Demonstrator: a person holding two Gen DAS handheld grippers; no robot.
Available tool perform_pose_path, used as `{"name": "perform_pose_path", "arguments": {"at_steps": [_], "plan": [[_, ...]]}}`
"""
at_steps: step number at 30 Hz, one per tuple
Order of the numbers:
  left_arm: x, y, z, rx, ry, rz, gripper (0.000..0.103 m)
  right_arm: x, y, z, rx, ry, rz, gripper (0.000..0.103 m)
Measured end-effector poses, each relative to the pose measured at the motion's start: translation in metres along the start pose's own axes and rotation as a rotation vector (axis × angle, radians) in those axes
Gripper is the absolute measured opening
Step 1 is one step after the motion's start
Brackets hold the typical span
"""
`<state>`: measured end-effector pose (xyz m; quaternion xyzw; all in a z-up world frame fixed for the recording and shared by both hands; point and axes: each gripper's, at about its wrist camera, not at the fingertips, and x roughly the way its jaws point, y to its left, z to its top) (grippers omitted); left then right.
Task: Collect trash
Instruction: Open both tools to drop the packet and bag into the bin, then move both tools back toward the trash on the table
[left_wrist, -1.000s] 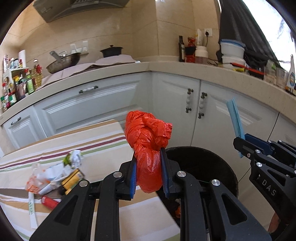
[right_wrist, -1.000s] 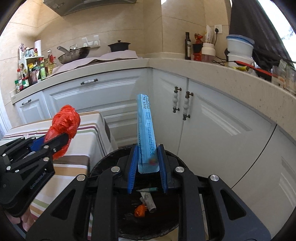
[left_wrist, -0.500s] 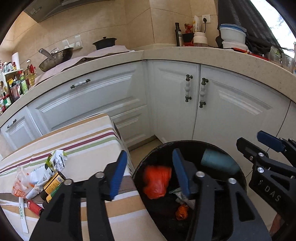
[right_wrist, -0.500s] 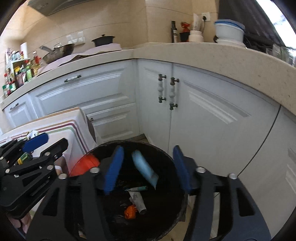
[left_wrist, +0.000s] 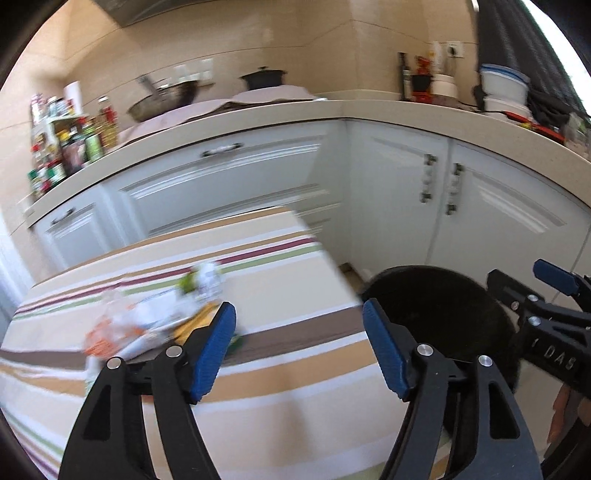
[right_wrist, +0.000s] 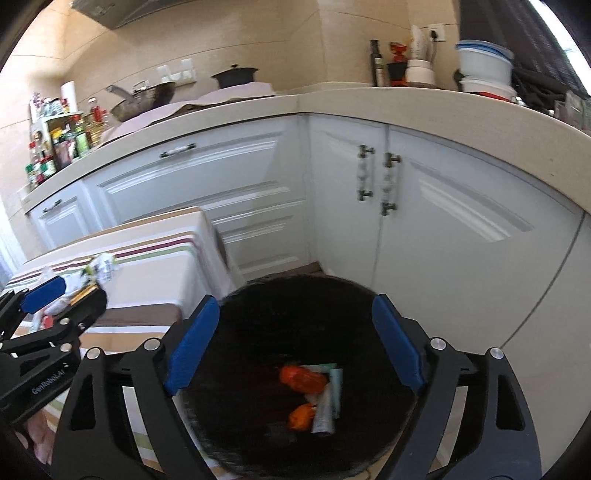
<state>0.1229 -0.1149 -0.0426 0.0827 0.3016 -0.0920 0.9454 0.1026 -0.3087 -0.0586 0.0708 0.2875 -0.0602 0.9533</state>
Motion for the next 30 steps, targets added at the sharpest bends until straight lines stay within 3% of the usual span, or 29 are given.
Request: {"name": "perform_pose_path", "arguments": {"at_steps": [10, 21, 30], "plan": [[-0.021, 0.093, -0.033, -0.129, 0.063, 0.172, 0.071, 0.001, 0.07, -0.004, -0.062, 0.025, 0.12, 0.085], [-0.046, 0.165, -0.065, -0.24, 0.088, 0.294, 0.071, -0.001, 0.157, -0.01, -0.212, 0.049, 0.26, 0.084], [-0.056, 0.205, -0.081, -0.312, 0.1, 0.357, 0.071, 0.007, 0.215, -0.024, -0.32, 0.118, 0.371, 0.064]]}}
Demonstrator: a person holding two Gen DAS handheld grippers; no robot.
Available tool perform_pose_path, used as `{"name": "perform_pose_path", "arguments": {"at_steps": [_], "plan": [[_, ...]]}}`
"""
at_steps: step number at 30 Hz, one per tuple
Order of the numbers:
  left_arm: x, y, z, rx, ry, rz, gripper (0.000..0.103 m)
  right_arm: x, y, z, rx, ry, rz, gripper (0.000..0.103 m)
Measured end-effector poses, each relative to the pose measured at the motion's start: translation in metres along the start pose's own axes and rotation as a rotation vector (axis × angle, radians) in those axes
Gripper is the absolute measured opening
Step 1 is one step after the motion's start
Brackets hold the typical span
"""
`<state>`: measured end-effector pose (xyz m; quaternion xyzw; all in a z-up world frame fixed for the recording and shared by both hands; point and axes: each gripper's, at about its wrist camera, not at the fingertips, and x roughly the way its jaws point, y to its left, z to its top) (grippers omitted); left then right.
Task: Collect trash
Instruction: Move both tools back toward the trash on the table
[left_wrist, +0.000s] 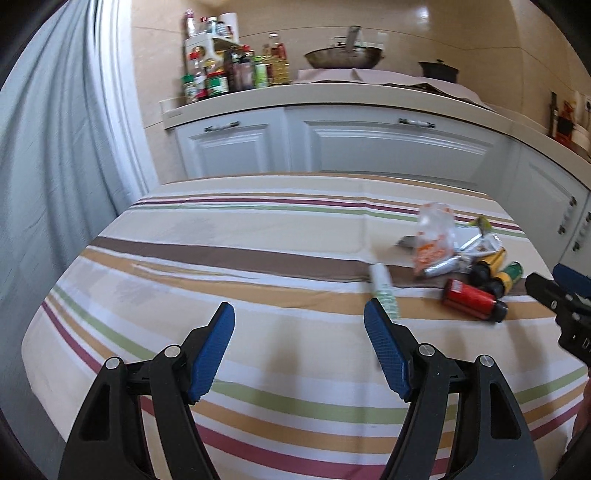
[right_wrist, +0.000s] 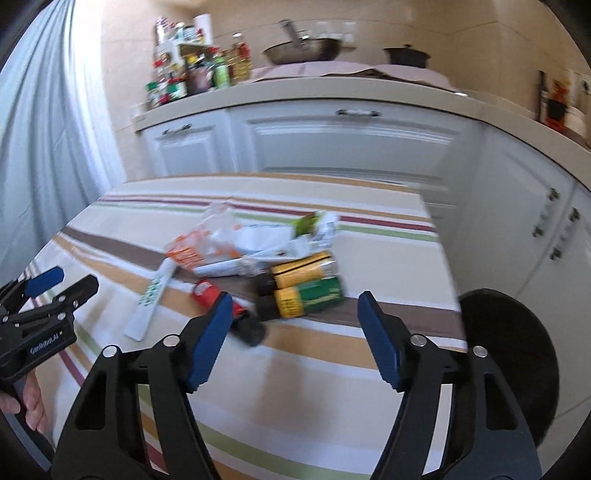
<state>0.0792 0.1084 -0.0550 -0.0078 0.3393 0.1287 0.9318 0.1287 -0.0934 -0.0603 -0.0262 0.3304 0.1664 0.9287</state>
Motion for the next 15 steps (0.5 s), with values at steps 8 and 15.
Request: {"name": "perform_pose_path", "arguments": {"at_steps": [8, 15], "plan": [[0.008, 0.03, -0.002, -0.047, 0.018, 0.04, 0.071, 0.025, 0.029, 0.002, -0.062, 0.081, 0.066, 0.053], [0.017, 0.054, -0.005, -0.092, 0.044, 0.069, 0.071, 0.044, 0.05, 0.007, -0.124, 0.137, 0.089, 0.045]]}}
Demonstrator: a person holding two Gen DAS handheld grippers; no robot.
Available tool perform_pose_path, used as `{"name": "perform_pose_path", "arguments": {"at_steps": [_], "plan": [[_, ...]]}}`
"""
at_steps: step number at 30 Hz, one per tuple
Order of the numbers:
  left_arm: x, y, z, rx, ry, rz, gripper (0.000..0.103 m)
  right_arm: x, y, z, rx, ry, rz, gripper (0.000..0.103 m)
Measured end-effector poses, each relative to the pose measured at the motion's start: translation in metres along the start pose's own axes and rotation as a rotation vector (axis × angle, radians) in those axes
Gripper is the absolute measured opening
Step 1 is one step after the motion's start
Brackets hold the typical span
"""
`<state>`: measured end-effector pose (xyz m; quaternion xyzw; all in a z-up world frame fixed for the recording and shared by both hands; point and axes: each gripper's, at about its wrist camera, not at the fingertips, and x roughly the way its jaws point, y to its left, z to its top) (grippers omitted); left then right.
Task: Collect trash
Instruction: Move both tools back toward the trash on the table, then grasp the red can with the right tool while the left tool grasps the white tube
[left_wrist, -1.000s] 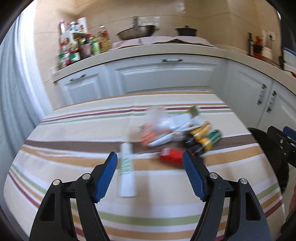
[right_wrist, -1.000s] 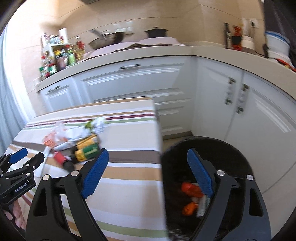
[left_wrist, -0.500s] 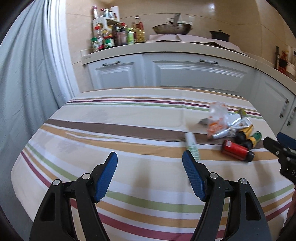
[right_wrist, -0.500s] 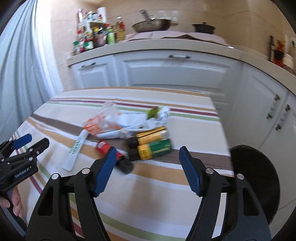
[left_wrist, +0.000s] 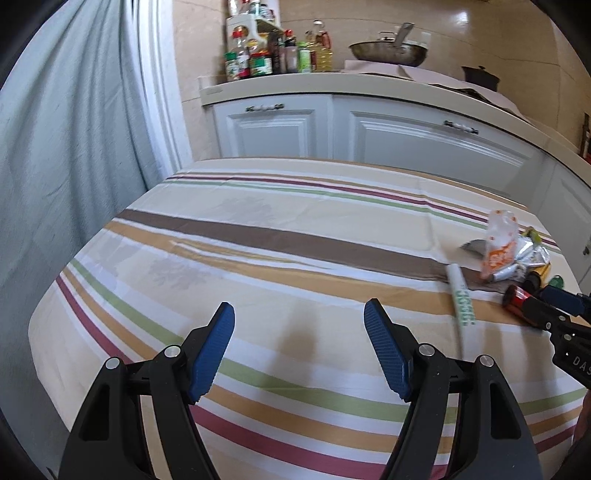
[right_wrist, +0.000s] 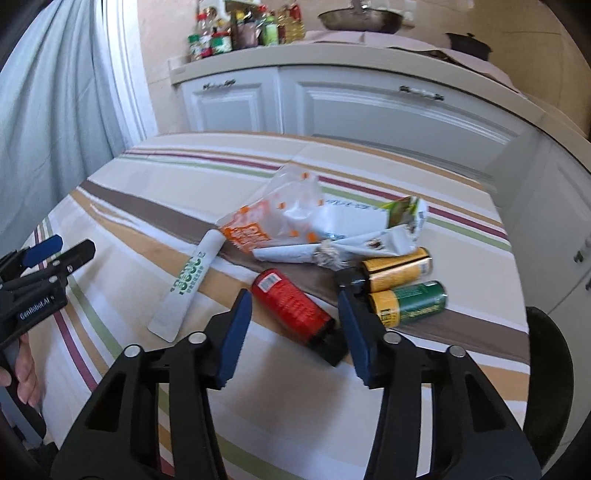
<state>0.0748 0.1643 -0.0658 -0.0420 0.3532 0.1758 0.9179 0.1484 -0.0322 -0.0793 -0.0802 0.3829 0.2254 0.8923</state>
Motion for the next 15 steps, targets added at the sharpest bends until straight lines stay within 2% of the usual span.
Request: {"name": "perform_pose_path", "arguments": {"at_steps": [2, 8, 15], "plan": [[0.001, 0.004, 0.0, -0.013, 0.006, 0.0, 0.071, 0.004, 0.002, 0.002, -0.013, 0.009, 0.002, 0.044], [0.002, 0.006, -0.001, -0.018, 0.009, -0.013, 0.071, 0.015, 0.014, 0.001, -0.063, 0.064, 0.012, 0.03], [-0.003, -0.006, 0.0, -0.004, 0.001, -0.049, 0.071, 0.005, 0.014, 0.001, -0.058, 0.031, 0.005, 0.024]]}}
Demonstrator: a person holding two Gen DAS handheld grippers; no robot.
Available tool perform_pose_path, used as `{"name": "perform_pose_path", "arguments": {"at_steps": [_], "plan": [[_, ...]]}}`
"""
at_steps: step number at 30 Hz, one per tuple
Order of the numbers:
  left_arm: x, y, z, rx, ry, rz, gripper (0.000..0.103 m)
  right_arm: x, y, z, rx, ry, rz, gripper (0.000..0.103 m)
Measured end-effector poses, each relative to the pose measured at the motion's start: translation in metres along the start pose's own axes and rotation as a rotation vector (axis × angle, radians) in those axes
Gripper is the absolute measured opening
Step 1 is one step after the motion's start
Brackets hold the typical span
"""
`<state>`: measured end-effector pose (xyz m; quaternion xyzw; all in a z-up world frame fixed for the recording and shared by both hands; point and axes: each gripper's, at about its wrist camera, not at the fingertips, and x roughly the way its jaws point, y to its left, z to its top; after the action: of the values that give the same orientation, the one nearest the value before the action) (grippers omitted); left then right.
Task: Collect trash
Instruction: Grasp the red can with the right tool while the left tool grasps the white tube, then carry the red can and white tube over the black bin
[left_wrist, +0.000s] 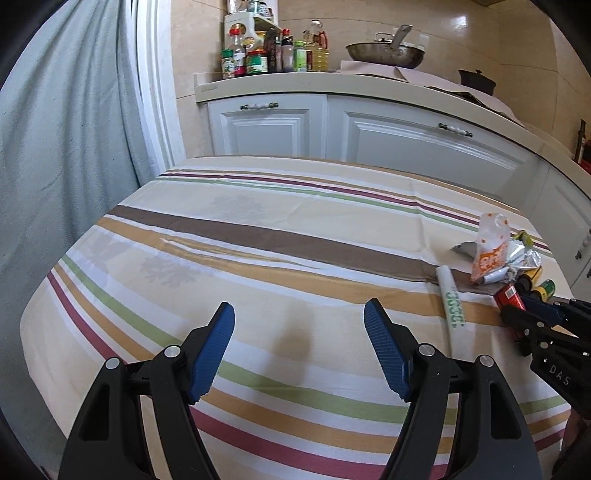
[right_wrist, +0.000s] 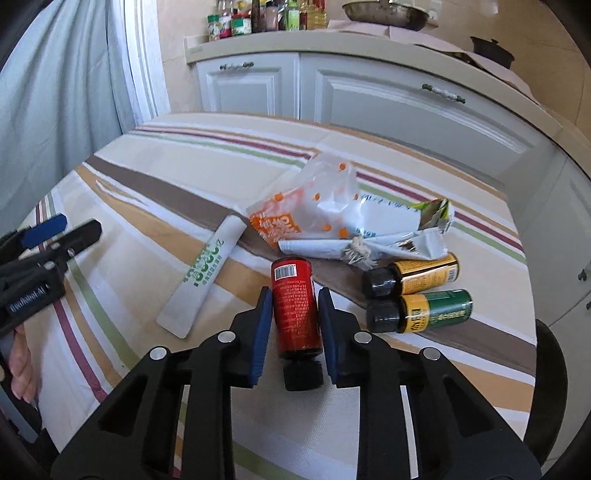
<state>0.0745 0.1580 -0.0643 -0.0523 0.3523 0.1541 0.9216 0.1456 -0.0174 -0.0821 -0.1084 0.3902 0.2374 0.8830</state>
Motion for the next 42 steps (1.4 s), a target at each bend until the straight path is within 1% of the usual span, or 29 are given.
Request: {"name": "perform_pose_path", "arguments": {"at_steps": [6, 12, 15, 20, 22, 24, 25, 26, 27, 28, 30, 35, 42], "plan": [[-0.003, -0.021, 0.001, 0.034, -0.001, -0.038, 0.071, -0.025, -0.011, -0.001, 0.025, -0.058, -0.02, 0.024], [-0.002, -0.056, 0.001, 0.09, 0.008, -0.1, 0.071, -0.044, -0.038, -0.011, 0.083, -0.092, -0.074, 0.023], [0.004, -0.073, 0.002, 0.122, 0.025, -0.125, 0.071, -0.05, -0.054, -0.019, 0.118, -0.096, -0.1, 0.023], [0.019, -0.089, 0.002, 0.14, 0.096, -0.164, 0.07, -0.058, -0.076, -0.031, 0.165, -0.101, -0.125, 0.023], [0.026, -0.094, 0.001, 0.156, 0.131, -0.168, 0.064, -0.059, -0.081, -0.033, 0.177, -0.103, -0.128, 0.023], [0.03, -0.097, -0.001, 0.167, 0.159, -0.175, 0.052, -0.06, -0.087, -0.036, 0.188, -0.106, -0.13, 0.023], [0.032, -0.098, -0.003, 0.172, 0.175, -0.178, 0.05, -0.061, -0.089, -0.037, 0.193, -0.108, -0.13, 0.023], [0.03, -0.098, -0.004, 0.178, 0.171, -0.173, 0.047, -0.061, -0.091, -0.038, 0.196, -0.109, -0.131, 0.023], [0.03, -0.1, -0.004, 0.186, 0.17, -0.178, 0.04, -0.062, -0.093, -0.038, 0.199, -0.111, -0.131, 0.023], [0.029, -0.102, -0.005, 0.202, 0.166, -0.172, 0.037, -0.062, -0.093, -0.039, 0.203, -0.113, -0.132, 0.023], [0.028, -0.104, -0.006, 0.212, 0.16, -0.172, 0.02, -0.063, -0.094, -0.04, 0.21, -0.117, -0.133, 0.023], [0.023, -0.1, -0.006, 0.197, 0.145, -0.191, 0.018, -0.068, -0.094, -0.043, 0.22, -0.129, -0.136, 0.023], [-0.002, -0.102, -0.008, 0.19, 0.064, -0.193, 0.017, -0.084, -0.1, -0.048, 0.238, -0.168, -0.159, 0.023]]}}
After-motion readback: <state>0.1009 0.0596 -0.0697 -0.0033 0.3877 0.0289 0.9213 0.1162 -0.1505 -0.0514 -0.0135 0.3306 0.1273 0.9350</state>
